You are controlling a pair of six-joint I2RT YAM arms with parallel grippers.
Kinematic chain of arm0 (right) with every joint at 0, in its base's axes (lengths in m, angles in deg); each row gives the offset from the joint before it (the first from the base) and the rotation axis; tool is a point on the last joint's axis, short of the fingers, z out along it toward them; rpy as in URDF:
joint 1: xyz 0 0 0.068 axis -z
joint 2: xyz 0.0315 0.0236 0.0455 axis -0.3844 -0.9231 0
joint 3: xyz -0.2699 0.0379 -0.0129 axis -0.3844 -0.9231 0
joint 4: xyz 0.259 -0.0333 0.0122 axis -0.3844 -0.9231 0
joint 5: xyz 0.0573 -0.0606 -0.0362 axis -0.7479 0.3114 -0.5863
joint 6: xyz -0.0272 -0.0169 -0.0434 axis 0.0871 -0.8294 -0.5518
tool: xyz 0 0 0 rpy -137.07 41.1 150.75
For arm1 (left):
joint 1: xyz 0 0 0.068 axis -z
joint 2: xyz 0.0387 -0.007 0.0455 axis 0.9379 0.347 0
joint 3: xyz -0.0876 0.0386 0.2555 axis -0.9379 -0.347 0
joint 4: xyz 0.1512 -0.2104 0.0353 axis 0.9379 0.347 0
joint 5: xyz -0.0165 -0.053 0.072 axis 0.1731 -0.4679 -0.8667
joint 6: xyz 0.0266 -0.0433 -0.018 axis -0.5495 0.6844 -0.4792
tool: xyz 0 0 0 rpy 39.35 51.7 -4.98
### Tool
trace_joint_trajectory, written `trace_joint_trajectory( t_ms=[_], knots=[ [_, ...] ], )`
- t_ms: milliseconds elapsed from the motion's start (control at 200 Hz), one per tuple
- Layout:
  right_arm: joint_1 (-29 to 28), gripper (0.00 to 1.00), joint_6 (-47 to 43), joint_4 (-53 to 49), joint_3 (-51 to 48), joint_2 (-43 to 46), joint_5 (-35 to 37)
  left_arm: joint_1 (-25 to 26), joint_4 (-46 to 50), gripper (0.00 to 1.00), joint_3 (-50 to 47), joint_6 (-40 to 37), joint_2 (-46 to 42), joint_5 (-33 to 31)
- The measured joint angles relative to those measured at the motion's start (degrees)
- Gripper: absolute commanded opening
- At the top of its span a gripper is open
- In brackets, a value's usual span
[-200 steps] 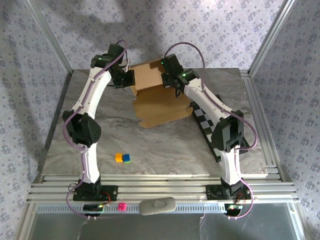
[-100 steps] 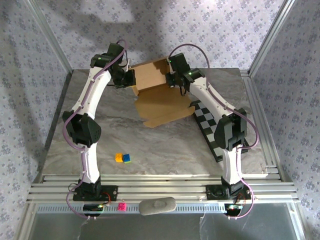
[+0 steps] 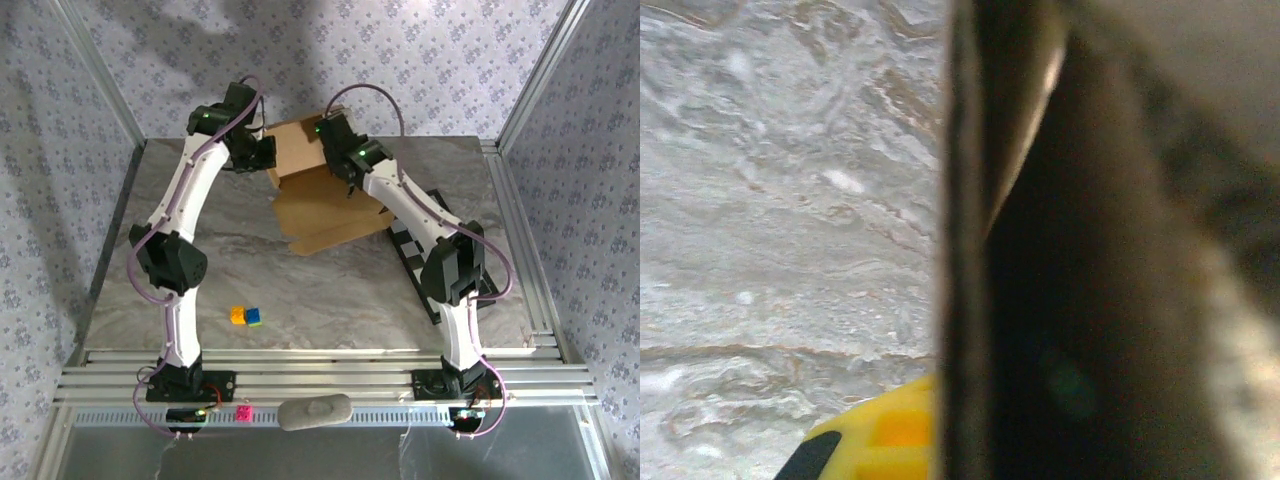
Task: Fold the paper box
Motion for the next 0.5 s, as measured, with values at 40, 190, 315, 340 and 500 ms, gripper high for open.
trace_joint_trajectory(
  t_ms=[40, 190, 315, 340, 500],
  knots=[
    [-1.1, 0.0, 1.7, -1.6, 0.5, -0.3, 3.1, 0.9, 1.0, 0.0, 1.2, 0.5, 0.7, -2.7],
    [-3.7, 0.0, 8.5, -8.7, 3.1, -2.7, 12.0, 3.7, 3.3, 0.0, 3.1, 2.8, 2.8, -11.0],
    [-5.2, 0.0, 12.7, -12.6, 3.3, -3.3, 16.1, 5.1, 3.6, 0.0, 3.1, 4.7, 3.7, -14.8],
    [-5.5, 0.0, 13.3, -13.0, 3.4, -3.3, 17.0, 5.2, 3.5, 0.0, 3.1, 4.8, 3.7, -15.3],
    [-7.6, 0.0, 15.6, -14.4, 4.4, -3.7, 22.1, 5.4, 3.5, 0.0, 3.9, 6.6, 3.7, -18.0]
  ],
)
